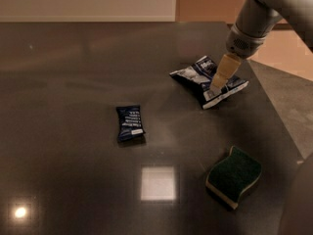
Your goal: Pick blue chip bag
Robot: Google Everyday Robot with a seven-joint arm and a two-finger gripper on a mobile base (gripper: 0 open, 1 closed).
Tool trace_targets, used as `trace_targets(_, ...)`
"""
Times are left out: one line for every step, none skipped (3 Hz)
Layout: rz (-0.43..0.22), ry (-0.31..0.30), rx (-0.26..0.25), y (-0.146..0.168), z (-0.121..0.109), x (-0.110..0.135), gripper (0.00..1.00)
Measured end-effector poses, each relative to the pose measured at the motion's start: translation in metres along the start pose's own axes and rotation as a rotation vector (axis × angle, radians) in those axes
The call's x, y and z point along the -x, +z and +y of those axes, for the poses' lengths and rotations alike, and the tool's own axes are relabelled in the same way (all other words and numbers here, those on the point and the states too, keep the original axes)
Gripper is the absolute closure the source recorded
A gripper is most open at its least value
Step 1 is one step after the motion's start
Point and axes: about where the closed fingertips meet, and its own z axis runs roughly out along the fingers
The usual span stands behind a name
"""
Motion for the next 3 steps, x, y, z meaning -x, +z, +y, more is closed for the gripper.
trace_targets(0.007, 0.019, 0.012, 0.014, -0.002, -0.002, 0.00)
trace_targets(0.007, 0.020, 0.041, 0.022, 0.002, -0.001, 0.19)
trace_targets(-0.001, 0.021, 0.077, 0.023, 0.009, 0.002, 0.42)
